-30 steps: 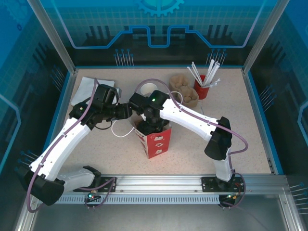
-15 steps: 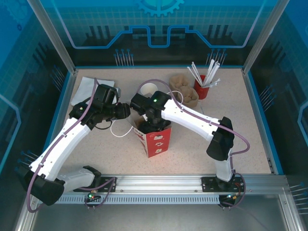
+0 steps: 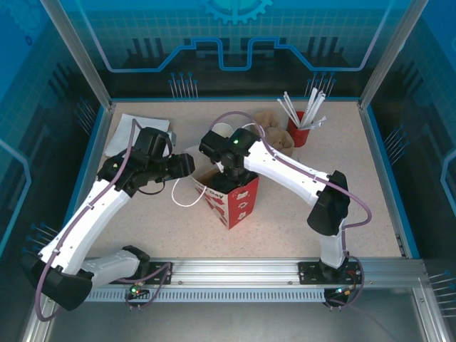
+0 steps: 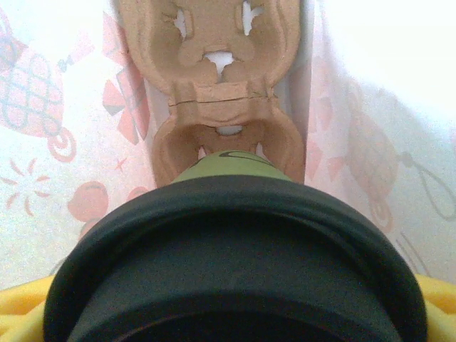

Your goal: Pack the takeout coffee

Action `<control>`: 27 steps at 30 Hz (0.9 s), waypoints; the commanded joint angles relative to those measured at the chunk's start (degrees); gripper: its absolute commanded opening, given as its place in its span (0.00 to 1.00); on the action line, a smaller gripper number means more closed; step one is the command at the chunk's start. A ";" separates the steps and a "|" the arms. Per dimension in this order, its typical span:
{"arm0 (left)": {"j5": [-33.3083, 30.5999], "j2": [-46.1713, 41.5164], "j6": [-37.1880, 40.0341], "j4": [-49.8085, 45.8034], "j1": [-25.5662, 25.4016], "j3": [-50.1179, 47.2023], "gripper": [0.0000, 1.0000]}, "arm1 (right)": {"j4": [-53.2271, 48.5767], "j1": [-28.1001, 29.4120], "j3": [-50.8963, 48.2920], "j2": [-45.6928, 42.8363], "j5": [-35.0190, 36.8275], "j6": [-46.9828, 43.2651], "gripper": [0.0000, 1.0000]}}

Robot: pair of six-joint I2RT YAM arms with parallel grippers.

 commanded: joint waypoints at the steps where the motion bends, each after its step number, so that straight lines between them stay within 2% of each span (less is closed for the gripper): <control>1: -2.10 -1.20 1.28 -2.22 0.33 2.14 0.61 | -0.91 -0.37 1.06 -1.45 -1.05 -1.48 0.82; 8: -4.67 1.00 5.15 -4.18 0.64 4.99 0.76 | -0.80 -0.36 0.53 -1.67 -2.22 -3.22 0.82; 15: -2.62 5.24 7.37 -2.14 1.54 6.30 0.82 | -0.65 -0.41 0.18 -1.37 -2.19 -3.57 0.82; 27: -4.03 9.22 7.92 0.49 2.50 7.87 0.80 | 0.80 -0.29 -1.66 -1.18 -2.47 -3.75 0.82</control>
